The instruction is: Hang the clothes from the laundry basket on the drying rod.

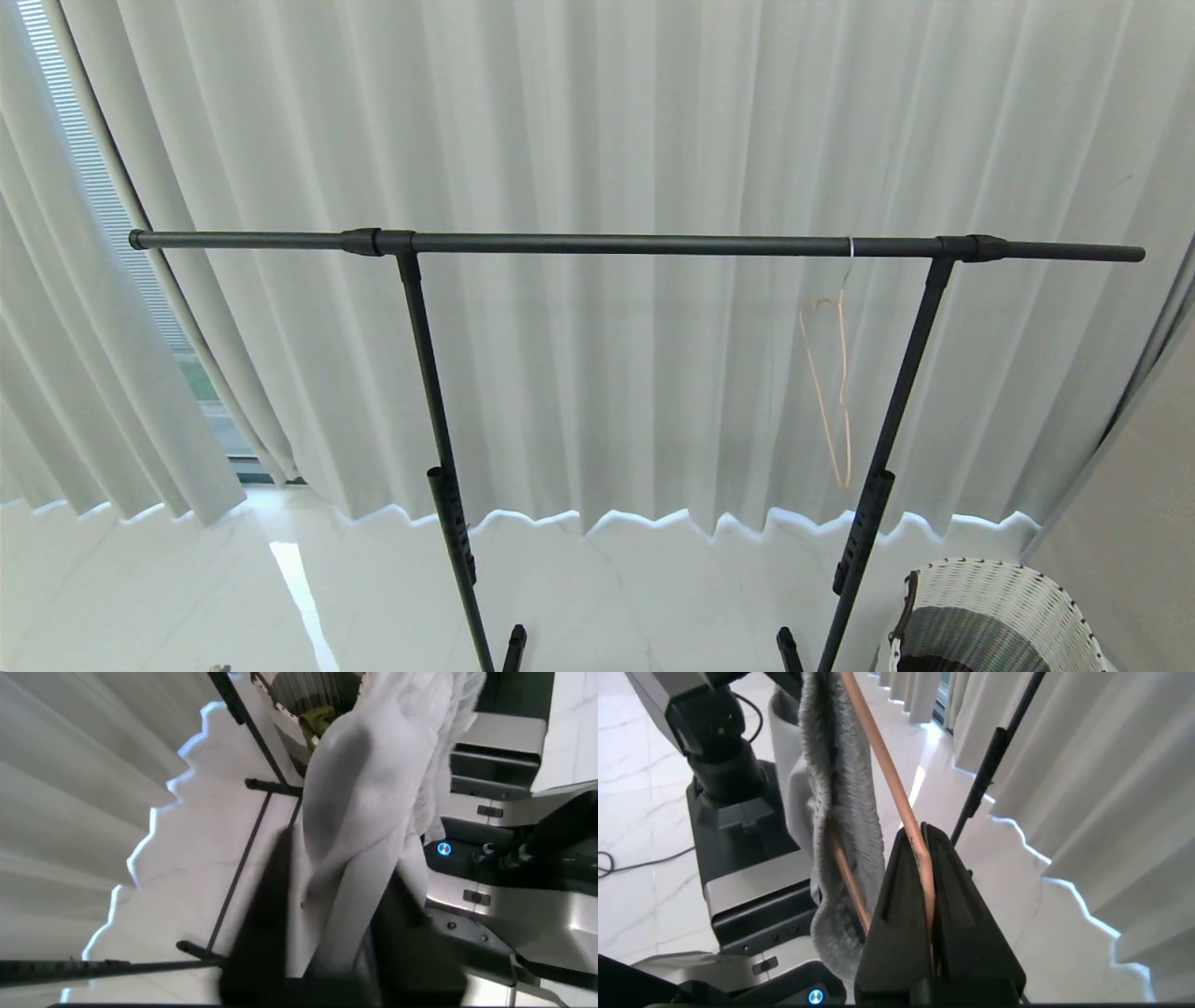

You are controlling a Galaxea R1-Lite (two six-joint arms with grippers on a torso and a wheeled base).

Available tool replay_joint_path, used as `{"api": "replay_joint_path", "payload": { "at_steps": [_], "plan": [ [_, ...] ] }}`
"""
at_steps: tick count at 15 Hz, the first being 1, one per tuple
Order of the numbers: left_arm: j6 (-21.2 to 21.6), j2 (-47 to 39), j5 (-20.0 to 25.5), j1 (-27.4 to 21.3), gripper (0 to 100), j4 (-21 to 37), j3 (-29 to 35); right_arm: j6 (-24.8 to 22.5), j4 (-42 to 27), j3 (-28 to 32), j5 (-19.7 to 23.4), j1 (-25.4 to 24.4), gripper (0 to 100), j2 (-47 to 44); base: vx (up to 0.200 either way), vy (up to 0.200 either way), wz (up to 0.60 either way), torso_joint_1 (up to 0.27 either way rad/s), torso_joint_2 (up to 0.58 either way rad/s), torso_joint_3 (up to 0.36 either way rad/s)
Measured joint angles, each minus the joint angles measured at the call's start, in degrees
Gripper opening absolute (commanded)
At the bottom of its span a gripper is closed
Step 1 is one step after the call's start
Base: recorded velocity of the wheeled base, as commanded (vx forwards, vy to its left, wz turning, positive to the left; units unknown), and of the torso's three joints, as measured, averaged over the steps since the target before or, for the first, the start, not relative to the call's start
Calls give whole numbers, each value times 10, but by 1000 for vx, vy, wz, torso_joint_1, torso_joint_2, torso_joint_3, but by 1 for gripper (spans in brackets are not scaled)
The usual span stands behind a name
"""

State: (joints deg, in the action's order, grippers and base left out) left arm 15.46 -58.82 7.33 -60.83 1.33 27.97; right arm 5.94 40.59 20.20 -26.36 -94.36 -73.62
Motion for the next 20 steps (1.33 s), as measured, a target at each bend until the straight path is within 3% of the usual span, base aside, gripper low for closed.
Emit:
{"api": "replay_joint_path", "payload": {
  "at_steps": [1, 2, 7, 10, 13, 16, 20],
  "plan": [
    [0, 0, 0, 0, 0, 1, -1, 0, 0, 0, 0, 0, 0, 0, 0, 0, 0, 0, 0, 0],
    [0, 0, -1, 0, 0, 0, -1, 0, 1, 0, 0, 0, 100, 0, 0, 0, 0, 0, 0, 0],
    [-1, -2, -24, 9, 0, 1, -2, -1, 4, -1, -3, 2, 100, 2, 0, 0, 0, 0, 0, 0],
    [-2, -1, -125, 17, 0, 1, -4, -1, 0, -5, -4, 26, 100, 4, 0, 0, 0, 0, 0, 0],
    [-5, 0, -209, 34, 0, -14, -2, 6, -1, -14, -2, 95, 100, 4, 0, 0, 0, 0, 0, 0],
    [-5, 1, -232, 76, 0, -43, 17, 69, -1, -22, 0, 145, 100, -2, 0, 0, 0, 0, 0, 0],
    [-5, -3, -231, 108, 0, -48, 69, 121, -3, -16, 17, 165, 100, -43, 0, 0, 0, 0, 0, 0]
  ]
}}
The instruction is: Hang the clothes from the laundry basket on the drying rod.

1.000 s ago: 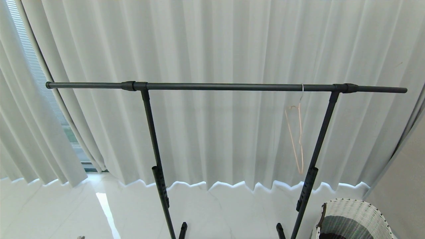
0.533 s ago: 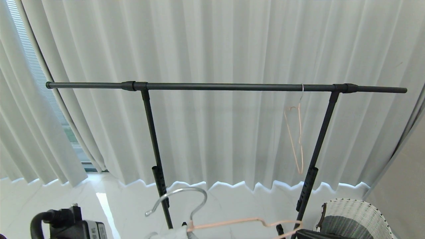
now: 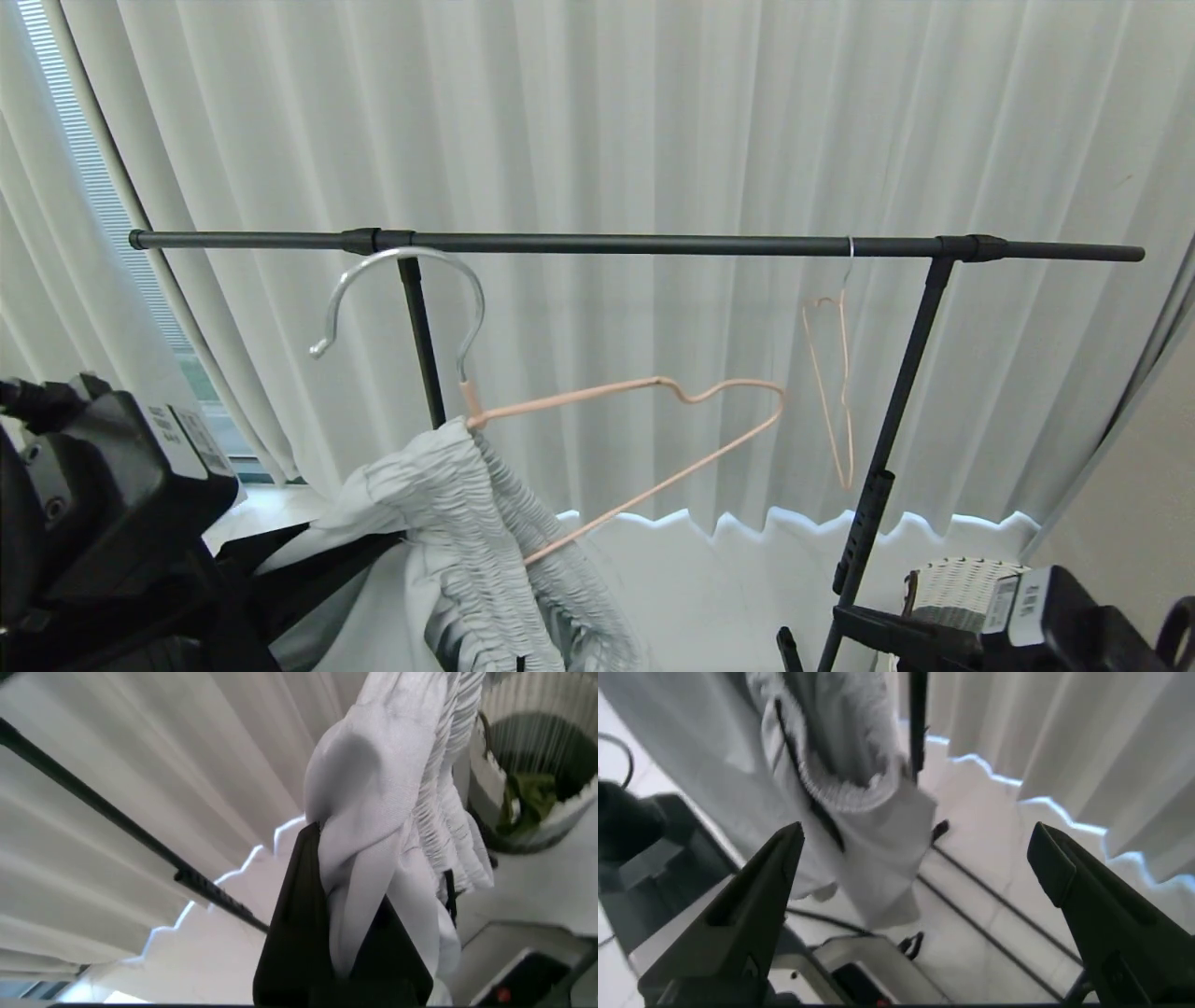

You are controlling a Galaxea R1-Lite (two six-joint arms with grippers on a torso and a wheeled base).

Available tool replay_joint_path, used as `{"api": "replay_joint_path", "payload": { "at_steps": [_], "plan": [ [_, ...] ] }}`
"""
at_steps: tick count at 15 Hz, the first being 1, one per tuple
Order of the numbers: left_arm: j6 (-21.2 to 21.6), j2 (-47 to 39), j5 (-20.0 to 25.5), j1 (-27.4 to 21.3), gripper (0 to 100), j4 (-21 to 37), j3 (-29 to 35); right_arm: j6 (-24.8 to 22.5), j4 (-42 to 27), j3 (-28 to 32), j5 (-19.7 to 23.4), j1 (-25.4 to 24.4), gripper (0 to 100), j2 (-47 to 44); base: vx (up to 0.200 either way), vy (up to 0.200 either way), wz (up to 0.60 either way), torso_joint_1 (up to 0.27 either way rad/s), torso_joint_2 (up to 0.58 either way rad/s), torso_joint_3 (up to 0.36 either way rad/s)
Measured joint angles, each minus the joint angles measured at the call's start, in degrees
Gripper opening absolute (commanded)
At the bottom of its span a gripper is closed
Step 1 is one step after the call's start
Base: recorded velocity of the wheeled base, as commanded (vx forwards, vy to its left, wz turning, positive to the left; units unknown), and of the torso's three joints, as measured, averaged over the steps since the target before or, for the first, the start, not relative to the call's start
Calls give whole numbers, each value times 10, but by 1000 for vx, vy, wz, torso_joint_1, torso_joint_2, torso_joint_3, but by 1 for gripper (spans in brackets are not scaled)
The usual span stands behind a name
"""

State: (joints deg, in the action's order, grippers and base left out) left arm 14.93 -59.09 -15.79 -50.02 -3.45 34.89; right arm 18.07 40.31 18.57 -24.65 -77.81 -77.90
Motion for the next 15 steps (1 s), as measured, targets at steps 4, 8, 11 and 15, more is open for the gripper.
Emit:
{"api": "replay_joint_path", "payload": {
  "at_steps": [4, 8, 11, 15],
  "plan": [
    [0, -7, 2, 3, 0, 0, 25, 10, -34, 59, 36, 31, 100, -71, 0, 0, 0, 0, 0, 0],
    [0, -10, 3, 2, 0, 0, 37, 10, -42, 143, 43, 82, 100, -156, 0, 0, 0, 0, 0, 0],
    [0, -10, 3, 2, 0, 0, 42, 10, -42, 170, 44, 100, 100, -201, 0, 0, 0, 0, 0, 0],
    [0, -10, 2, 2, 0, -12, 46, 11, -42, 179, 43, 104, 100, -235, 0, 0, 0, 0, 0, 0]
  ]
}}
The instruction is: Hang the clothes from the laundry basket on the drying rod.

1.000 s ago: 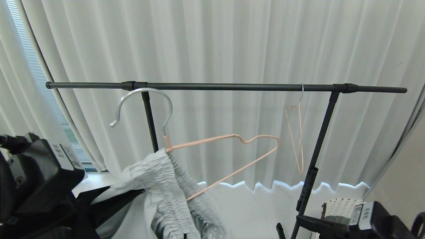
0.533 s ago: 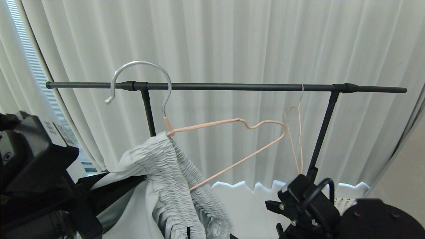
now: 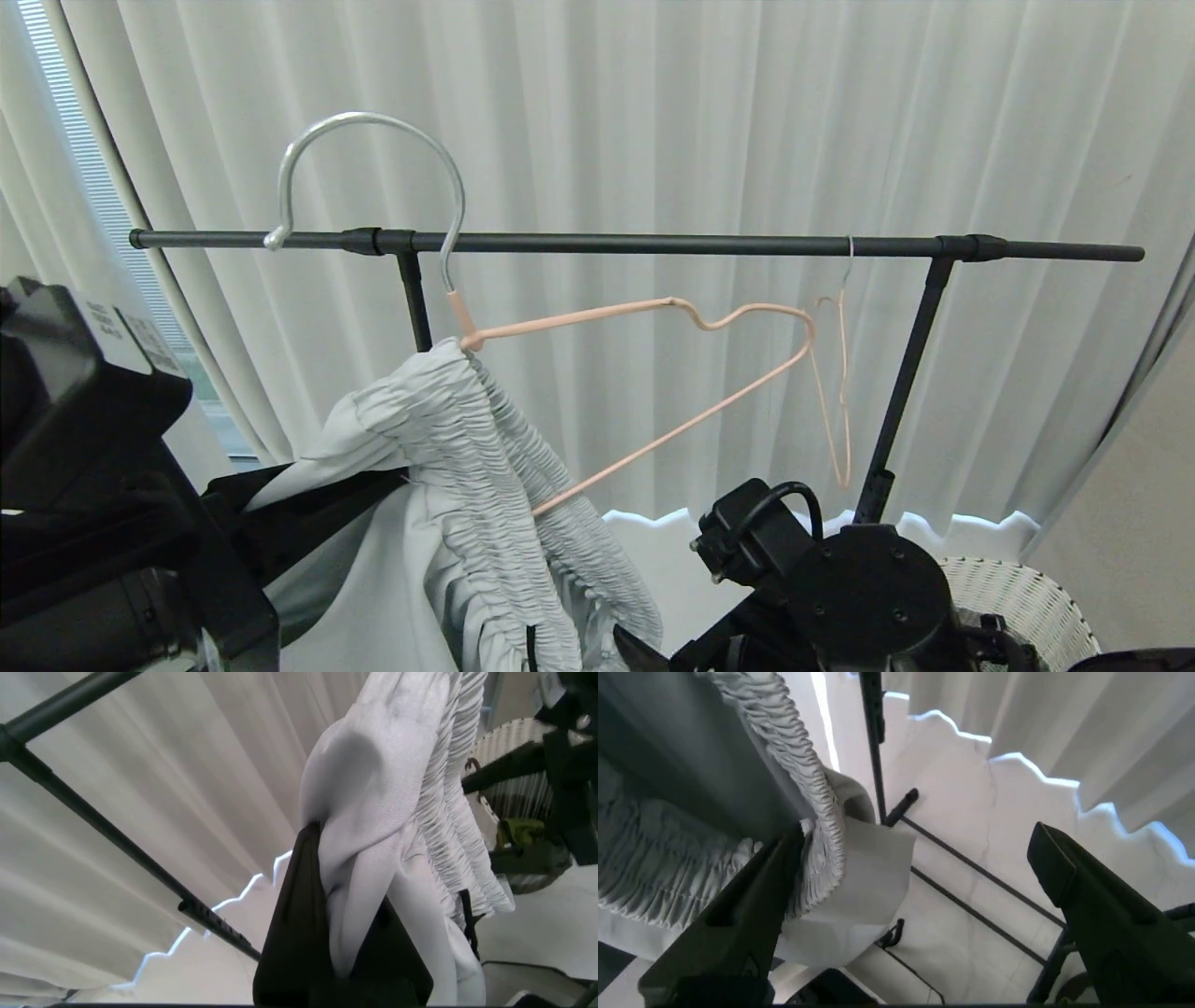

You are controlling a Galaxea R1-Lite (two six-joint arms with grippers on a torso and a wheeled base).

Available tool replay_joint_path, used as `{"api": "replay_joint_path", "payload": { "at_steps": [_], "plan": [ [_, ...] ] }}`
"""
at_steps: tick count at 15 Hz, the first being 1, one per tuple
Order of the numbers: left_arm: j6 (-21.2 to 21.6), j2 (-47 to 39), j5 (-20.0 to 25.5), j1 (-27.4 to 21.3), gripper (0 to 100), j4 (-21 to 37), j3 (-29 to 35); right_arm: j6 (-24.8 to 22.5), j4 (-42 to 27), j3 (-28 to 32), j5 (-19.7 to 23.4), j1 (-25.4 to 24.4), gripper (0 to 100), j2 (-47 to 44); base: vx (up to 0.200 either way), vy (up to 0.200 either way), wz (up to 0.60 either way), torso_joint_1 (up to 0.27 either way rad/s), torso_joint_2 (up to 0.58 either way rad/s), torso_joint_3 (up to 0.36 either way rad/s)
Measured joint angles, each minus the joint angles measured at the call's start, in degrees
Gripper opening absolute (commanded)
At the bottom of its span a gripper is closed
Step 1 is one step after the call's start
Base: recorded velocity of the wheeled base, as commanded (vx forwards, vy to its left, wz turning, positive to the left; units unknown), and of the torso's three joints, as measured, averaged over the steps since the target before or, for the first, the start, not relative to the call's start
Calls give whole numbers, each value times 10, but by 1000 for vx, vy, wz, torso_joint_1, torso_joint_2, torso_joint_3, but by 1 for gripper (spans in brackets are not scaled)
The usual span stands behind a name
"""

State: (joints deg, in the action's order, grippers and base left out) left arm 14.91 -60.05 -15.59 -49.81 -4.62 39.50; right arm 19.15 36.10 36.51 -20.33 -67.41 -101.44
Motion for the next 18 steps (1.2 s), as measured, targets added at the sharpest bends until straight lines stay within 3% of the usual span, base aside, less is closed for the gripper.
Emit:
{"api": "replay_joint_path", "payload": {
  "at_steps": [2, 3, 7, 12, 18],
  "plan": [
    [0, 0, 0, 0, 0, -1, 0, 5, 0, -1, -1, 0, 100, -6, 0, 0, 0, 0, 0, 0],
    [0, 0, 0, 0, 0, -1, 0, 6, 0, -3, -4, 1, 0, -7, 0, 0, 0, 0, 0, 0],
    [0, 3, 0, 0, 0, -1, -8, 3, 0, -12, -5, 13, 0, -4, 0, 0, 0, 0, 0, 0],
    [6, 25, -1, 1, 0, 1, -52, -19, 0, -65, -5, 72, 0, 34, 0, 0, 0, 0, 0, 0],
    [44, 79, 9, -1, 0, 0, -161, -32, -1, -94, -5, 147, 0, 85, 0, 0, 0, 0, 0, 0]
  ]
}}
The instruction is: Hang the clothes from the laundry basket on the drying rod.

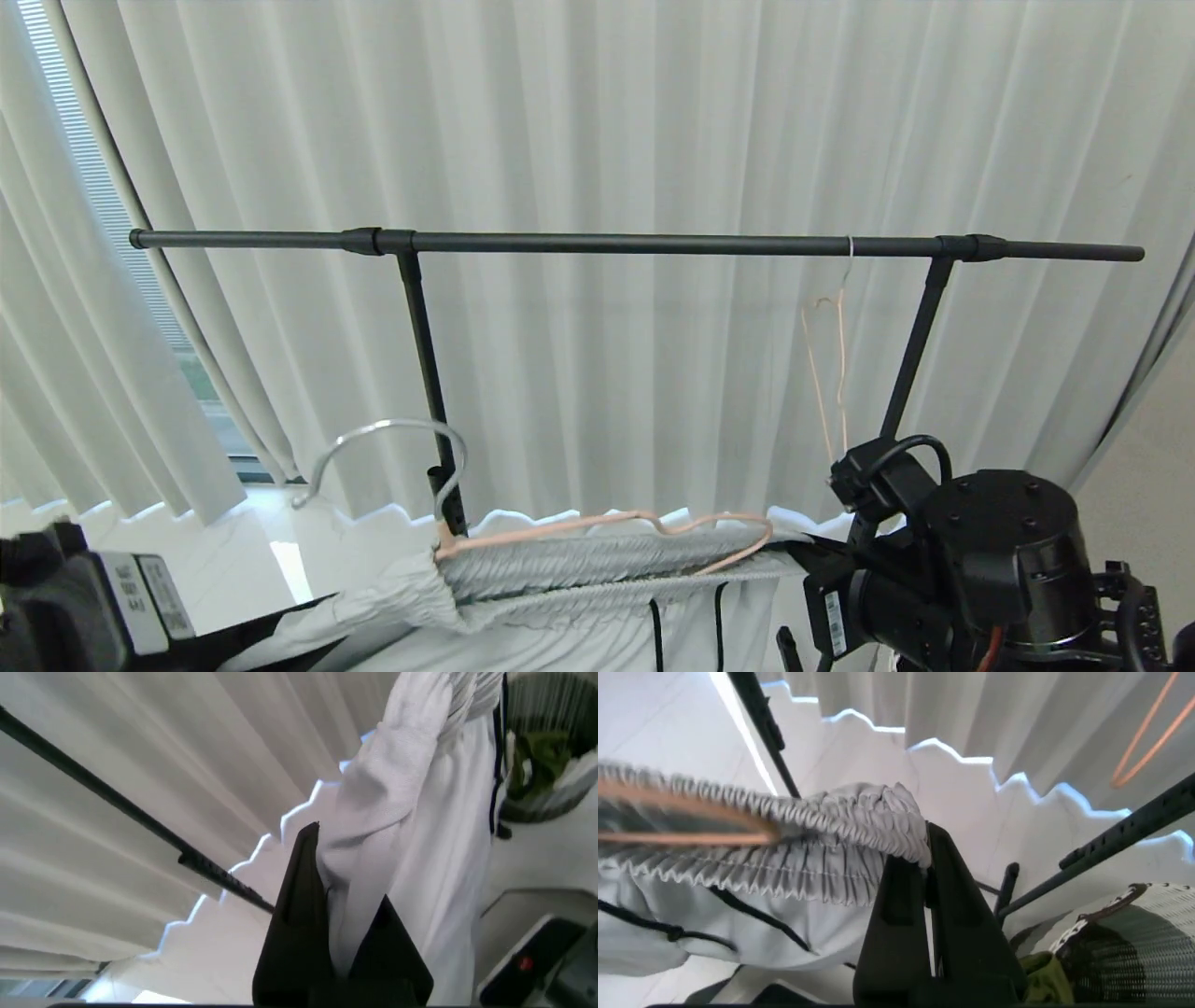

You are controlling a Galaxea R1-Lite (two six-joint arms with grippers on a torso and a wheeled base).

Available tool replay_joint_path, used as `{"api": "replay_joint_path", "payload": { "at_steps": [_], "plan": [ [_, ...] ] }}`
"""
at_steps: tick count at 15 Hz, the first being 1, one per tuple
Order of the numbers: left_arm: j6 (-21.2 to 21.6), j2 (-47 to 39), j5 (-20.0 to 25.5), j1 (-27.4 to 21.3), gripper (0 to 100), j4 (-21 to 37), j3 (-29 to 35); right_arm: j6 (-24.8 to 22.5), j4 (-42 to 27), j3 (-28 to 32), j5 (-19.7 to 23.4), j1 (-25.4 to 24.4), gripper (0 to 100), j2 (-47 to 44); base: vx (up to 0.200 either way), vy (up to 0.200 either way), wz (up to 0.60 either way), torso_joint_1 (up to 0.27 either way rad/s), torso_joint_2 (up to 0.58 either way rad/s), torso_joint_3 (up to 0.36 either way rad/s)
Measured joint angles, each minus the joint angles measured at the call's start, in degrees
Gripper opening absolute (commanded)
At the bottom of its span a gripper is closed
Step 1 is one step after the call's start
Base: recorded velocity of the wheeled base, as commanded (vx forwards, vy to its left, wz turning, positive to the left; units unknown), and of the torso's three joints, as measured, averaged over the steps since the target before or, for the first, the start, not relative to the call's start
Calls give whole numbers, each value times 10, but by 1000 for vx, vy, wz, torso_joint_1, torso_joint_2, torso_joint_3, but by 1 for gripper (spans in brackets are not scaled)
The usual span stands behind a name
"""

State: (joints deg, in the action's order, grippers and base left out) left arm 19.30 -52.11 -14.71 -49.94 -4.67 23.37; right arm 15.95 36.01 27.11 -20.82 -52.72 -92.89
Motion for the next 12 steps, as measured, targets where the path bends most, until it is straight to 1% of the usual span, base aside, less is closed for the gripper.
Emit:
{"api": "replay_joint_path", "payload": {
  "at_steps": [2, 4, 7, 9, 10, 11, 12],
  "plan": [
    [17, 9, 6, 0, 0, 0, -29, -2, -1, 0, 0, 3, 0, 8, 0, 0, 0, 0, 0, 0],
    [28, 9, 2, 0, 0, 4, -51, -3, -4, -1, 0, 4, 0, 17, 0, 0, 0, 0, 0, 0],
    [29, -11, -39, 3, 0, 27, -65, -17, -51, 0, 4, 0, 0, 43, 0, 0, 0, 0, 0, 0],
    [17, -36, -69, 5, 0, 26, -60, -23, -84, 1, 4, -19, 0, 70, 0, 0, 0, 0, 0, 0],
    [9, -47, -76, 7, 0, 22, -54, -24, -101, 2, 4, -33, 0, 84, 0, 0, 0, 0, 0, 0],
    [-6, -54, -77, 8, 0, 22, -51, -24, -115, 2, 4, -45, 100, 95, 0, 0, 0, 0, 0, 0],
    [-22, -60, -77, 9, 0, 20, -48, -24, -140, 2, 4, -66, 100, 109, 0, 0, 0, 0, 0, 0]
  ]
}}
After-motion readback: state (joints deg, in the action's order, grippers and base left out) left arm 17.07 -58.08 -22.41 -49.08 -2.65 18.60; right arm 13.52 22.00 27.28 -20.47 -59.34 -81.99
